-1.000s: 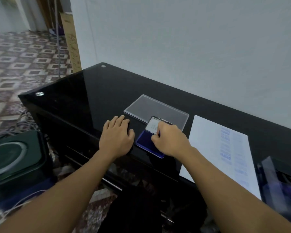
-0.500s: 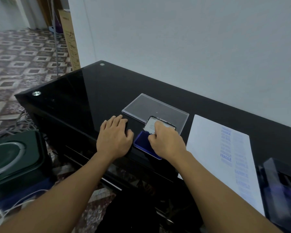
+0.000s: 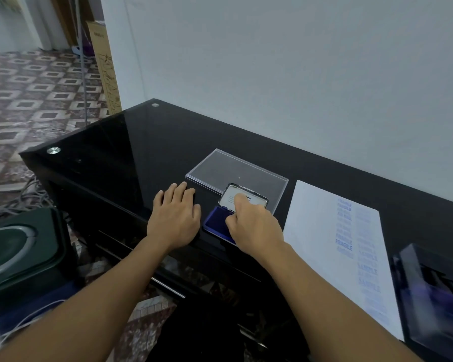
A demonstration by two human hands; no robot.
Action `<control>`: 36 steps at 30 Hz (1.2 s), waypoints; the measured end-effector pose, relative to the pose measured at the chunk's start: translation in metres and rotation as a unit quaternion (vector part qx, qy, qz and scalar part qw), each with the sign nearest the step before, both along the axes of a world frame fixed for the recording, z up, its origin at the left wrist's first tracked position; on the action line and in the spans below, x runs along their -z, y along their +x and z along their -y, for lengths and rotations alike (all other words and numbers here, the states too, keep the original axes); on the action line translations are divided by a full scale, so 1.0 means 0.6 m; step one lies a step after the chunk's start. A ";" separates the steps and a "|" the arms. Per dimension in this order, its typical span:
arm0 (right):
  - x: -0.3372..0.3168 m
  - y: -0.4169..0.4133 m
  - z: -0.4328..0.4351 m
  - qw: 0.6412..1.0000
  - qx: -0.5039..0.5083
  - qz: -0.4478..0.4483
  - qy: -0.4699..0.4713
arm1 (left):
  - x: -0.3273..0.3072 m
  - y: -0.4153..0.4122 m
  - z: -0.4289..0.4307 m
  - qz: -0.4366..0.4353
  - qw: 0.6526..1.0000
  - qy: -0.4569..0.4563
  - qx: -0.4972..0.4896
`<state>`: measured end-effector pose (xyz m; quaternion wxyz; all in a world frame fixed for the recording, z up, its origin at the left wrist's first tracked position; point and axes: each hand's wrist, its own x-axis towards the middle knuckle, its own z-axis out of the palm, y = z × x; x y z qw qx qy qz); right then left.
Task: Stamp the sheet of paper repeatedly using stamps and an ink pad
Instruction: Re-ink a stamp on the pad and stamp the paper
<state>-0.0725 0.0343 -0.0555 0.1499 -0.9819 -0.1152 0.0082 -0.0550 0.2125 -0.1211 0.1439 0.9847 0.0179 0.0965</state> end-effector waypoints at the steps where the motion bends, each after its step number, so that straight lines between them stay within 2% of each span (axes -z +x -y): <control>1: -0.001 0.001 0.000 1.000 0.001 -0.004 -0.001 | 0.000 0.000 0.000 -0.002 1.000 0.002 0.002; 18: -0.010 0.013 -0.001 0.999 0.013 -0.036 0.013 | -0.003 -0.003 0.000 0.002 1.000 -0.011 0.000; 28: -0.012 0.011 0.006 0.997 0.037 -0.034 0.058 | -0.002 -0.004 -0.001 0.010 1.000 -0.021 -0.002; 32: -0.014 -0.004 0.026 0.993 0.061 -0.033 0.093 | -0.004 -0.003 -0.004 -0.002 0.997 -0.072 -0.005; 36: -0.024 -0.027 0.064 0.990 0.065 -0.033 0.120 | -0.037 0.002 -0.002 0.012 0.982 -0.187 -0.021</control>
